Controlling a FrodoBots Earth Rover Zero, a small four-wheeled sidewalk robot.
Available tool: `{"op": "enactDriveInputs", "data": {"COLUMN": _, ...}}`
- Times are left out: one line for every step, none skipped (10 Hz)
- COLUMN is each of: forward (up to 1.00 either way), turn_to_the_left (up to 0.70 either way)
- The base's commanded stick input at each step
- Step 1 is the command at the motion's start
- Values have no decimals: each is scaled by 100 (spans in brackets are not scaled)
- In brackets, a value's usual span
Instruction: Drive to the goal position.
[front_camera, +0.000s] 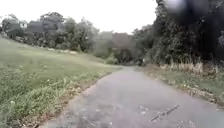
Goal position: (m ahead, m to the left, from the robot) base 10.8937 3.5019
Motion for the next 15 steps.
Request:
{"op": "enactDriveInputs", "data": {"forward": 50, "turn_to_the_left": -49}}
{"op": "enactDriveInputs", "data": {"forward": 50, "turn_to_the_left": -33}}
{"op": "enactDriveInputs", "data": {"forward": 50, "turn_to_the_left": -16}}
{"op": "enactDriveInputs", "data": {"forward": 50, "turn_to_the_left": -45}}
{"op": "enactDriveInputs", "data": {"forward": 50, "turn_to_the_left": -48}}
{"op": "enactDriveInputs", "data": {"forward": 50, "turn_to_the_left": -39}}
{"op": "enactDriveInputs", "data": {"forward": 50, "turn_to_the_left": -27}}
{"op": "enactDriveInputs", "data": {"forward": 50, "turn_to_the_left": -14}}
{"op": "enactDriveInputs", "data": {"forward": 50, "turn_to_the_left": -31}}
{"op": "enactDriveInputs", "data": {"forward": 50, "turn_to_the_left": -10}}
{"op": "enactDriveInputs", "data": {"forward": 50, "turn_to_the_left": 0}}
{"op": "enactDriveInputs", "data": {"forward": 50, "turn_to_the_left": 0}}
{"op": "enactDriveInputs", "data": {"forward": 50, "turn_to_the_left": 0}}
{"op": "enactDriveInputs", "data": {"forward": 50, "turn_to_the_left": 0}}
{"op": "enactDriveInputs", "data": {"forward": 50, "turn_to_the_left": 0}}
